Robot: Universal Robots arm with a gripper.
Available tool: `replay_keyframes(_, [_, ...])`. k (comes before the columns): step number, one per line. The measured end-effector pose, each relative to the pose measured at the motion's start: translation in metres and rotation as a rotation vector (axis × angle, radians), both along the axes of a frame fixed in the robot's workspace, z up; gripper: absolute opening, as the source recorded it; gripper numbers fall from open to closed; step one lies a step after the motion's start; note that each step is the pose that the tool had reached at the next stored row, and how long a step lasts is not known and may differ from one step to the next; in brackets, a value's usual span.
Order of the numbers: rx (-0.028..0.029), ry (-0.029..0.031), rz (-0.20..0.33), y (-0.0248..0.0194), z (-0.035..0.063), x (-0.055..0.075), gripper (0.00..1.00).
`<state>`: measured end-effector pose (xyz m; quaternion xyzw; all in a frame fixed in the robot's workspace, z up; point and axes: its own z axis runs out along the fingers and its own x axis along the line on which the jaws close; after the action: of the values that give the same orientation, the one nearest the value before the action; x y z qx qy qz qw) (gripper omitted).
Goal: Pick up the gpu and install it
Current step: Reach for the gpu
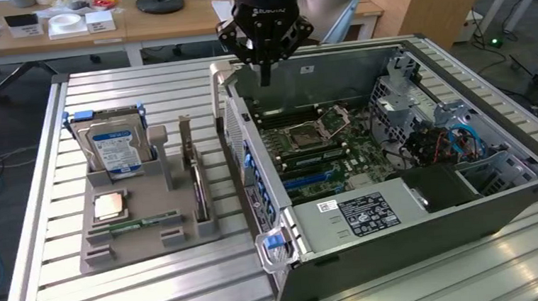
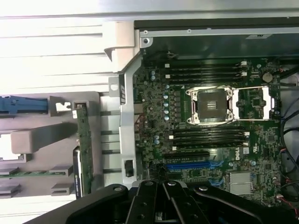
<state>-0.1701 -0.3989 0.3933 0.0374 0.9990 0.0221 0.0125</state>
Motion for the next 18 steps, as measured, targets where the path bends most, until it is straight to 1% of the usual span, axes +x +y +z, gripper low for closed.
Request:
replay_keyframes(7, [0.0, 0.0, 0.0, 0.0, 0.0, -0.024, 0.11])
replay_keyframes(9, [0.0001, -0.0001, 0.0, 0.0, -0.0001, -0.03, 0.11])
replay_keyframes(12, [0.0001, -0.0001, 0.0, 0.0, -0.0001, -0.033, 0.11])
replay_keyframes(18, [0.0001, -0.0001, 0.0, 0.0, -0.0001, -0.035, 0.11])
